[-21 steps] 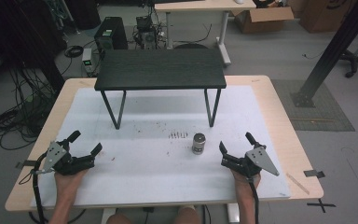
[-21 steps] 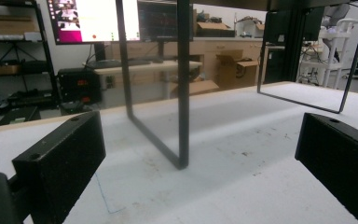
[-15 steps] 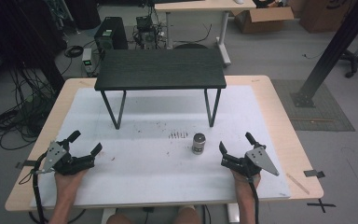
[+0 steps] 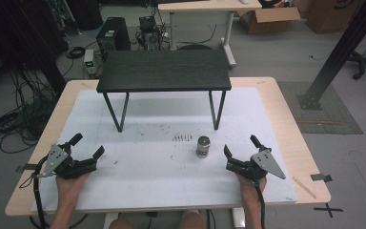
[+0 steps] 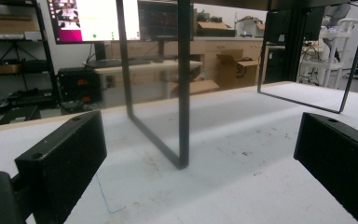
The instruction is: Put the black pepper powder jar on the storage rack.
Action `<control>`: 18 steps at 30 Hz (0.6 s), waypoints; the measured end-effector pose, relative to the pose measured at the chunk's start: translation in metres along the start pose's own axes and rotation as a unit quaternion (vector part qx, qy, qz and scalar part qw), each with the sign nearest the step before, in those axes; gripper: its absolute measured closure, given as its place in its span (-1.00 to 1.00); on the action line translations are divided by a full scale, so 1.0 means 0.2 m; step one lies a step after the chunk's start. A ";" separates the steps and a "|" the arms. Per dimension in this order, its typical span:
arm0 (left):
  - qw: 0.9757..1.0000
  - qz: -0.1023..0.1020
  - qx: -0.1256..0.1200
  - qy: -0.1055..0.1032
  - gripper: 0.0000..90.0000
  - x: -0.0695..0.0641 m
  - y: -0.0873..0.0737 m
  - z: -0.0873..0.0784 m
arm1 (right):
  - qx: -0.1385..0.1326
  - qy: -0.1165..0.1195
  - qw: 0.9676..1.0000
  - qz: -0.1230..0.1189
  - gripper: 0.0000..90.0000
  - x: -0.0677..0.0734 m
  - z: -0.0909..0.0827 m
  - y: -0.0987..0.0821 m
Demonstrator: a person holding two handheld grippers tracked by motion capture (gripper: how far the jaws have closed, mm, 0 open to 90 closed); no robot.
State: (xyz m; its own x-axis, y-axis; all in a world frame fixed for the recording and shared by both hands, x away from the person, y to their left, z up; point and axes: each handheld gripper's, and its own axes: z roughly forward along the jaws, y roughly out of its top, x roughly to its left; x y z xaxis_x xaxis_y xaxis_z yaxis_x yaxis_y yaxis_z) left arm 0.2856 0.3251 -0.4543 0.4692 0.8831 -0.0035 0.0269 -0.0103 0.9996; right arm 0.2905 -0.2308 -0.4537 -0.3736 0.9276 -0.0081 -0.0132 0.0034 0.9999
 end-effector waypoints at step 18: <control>1.000 -0.002 0.001 0.001 -0.93 0.00 0.00 0.00 | 0.011 0.050 0.999 -0.014 -1.00 0.00 -0.01 0.06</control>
State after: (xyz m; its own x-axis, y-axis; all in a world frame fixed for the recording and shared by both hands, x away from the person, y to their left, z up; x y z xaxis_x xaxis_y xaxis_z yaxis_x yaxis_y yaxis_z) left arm 0.2859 0.3251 -0.4542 0.4665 0.8845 -0.0066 0.0295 -0.0081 0.9995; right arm 0.2879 -0.2312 -0.4413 -0.4649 0.8846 -0.0353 -0.0052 0.0372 0.9993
